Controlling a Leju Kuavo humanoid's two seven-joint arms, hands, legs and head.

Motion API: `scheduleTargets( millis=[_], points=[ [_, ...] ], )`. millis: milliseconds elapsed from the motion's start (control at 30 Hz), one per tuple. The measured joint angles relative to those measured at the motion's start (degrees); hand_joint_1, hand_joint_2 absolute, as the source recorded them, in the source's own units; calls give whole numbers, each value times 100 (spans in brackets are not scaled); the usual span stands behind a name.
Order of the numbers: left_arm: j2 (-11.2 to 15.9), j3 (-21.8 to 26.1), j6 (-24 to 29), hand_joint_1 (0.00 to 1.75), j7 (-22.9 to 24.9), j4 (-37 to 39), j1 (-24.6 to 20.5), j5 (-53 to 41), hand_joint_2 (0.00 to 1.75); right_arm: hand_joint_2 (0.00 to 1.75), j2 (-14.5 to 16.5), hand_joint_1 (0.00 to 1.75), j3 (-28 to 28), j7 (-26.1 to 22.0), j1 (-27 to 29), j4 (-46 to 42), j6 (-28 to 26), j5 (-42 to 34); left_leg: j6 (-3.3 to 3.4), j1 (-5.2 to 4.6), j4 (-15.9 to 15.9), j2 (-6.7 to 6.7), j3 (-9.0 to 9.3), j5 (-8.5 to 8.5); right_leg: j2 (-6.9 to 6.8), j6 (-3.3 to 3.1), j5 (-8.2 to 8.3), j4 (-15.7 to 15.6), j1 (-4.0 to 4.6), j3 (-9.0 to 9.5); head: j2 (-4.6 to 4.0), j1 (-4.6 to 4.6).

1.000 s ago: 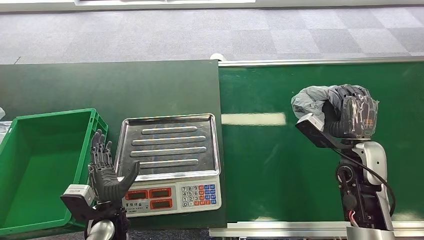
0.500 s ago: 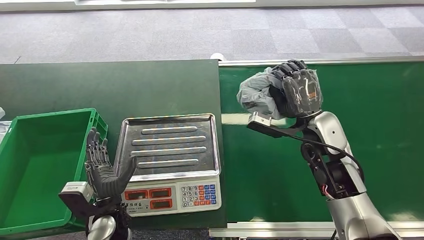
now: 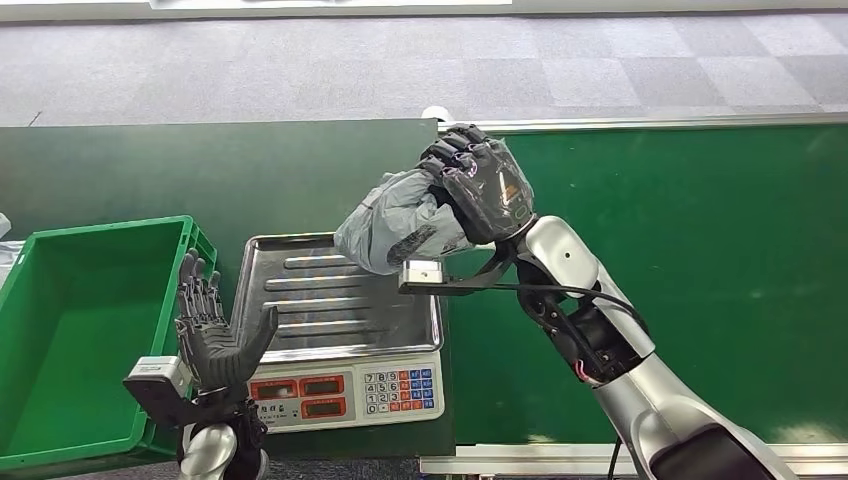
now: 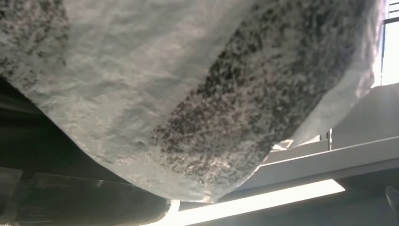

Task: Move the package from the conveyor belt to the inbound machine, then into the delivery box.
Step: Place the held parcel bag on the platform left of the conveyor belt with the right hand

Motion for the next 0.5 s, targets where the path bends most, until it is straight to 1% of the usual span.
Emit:
scheduleTargets(
  millis=[300, 400, 500],
  points=[
    [8, -104, 50, 0, 0, 93, -84, 17, 175, 175, 165, 175, 457, -28, 38, 203, -33, -67, 0, 1, 0, 4, 0, 0, 1, 0, 0, 0, 1, -4, 0, -1],
    [18, -169, 72, 0, 10, 112, -123, 16, 175, 175, 234, 175, 549, -98, 48, 430, 193, -503, 0, 1, 0, 5, 0, 0, 1, 0, 0, 0, 1, -3, 0, -1],
    [39, -234, 74, 0, 27, 115, -144, 10, 175, 175, 295, 175, 576, -357, 116, 791, 268, -1152, 0, 0, 0, 4, 1, 0, 1, 0, 0, 0, 0, -2, 0, 0]
  ],
)
